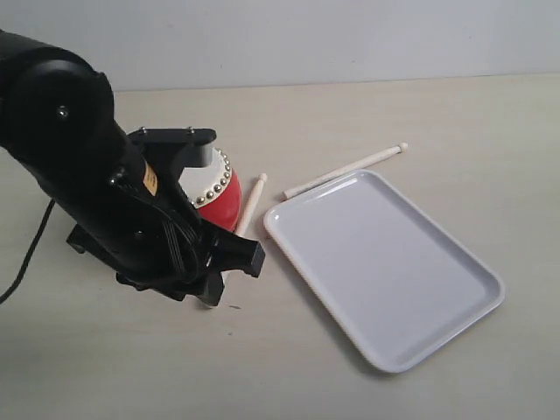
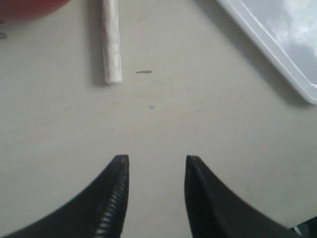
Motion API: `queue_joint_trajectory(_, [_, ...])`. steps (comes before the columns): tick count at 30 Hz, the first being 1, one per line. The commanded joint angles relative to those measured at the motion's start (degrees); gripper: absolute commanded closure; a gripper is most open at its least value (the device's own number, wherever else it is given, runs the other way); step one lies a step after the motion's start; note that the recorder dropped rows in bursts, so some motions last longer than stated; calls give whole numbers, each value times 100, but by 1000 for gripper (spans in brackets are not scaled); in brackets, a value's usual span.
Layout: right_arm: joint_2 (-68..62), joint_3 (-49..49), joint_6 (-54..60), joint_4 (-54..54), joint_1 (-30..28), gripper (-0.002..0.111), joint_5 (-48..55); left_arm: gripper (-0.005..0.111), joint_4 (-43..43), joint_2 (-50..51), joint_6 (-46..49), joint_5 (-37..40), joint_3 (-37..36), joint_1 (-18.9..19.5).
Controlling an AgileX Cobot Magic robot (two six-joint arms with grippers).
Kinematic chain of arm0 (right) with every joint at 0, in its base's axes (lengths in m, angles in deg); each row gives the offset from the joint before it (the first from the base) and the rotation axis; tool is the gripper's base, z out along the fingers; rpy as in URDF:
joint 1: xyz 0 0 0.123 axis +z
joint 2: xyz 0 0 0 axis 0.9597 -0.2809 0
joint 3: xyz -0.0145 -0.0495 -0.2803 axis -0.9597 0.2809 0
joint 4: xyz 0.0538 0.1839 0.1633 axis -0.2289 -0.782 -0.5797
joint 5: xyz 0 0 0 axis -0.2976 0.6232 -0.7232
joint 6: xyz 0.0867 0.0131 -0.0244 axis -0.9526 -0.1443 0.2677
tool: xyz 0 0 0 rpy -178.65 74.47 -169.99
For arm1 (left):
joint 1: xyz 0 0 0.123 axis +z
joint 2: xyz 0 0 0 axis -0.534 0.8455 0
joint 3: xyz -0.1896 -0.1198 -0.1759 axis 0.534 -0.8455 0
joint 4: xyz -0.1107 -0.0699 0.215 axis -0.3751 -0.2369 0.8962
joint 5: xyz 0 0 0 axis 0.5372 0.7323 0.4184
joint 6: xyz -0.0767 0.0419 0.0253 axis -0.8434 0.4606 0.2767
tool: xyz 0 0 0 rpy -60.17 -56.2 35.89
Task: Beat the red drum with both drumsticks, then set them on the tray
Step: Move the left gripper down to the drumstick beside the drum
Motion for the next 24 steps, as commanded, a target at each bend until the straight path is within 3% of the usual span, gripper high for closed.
queue_joint_trajectory(1, [36, 26, 54, 57, 13, 108, 12, 69, 161, 272, -47, -282, 43, -16])
queue_joint_trajectory(24, [36, 26, 54, 57, 13, 108, 12, 69, 1002, 1269, -514, -1276, 43, -3])
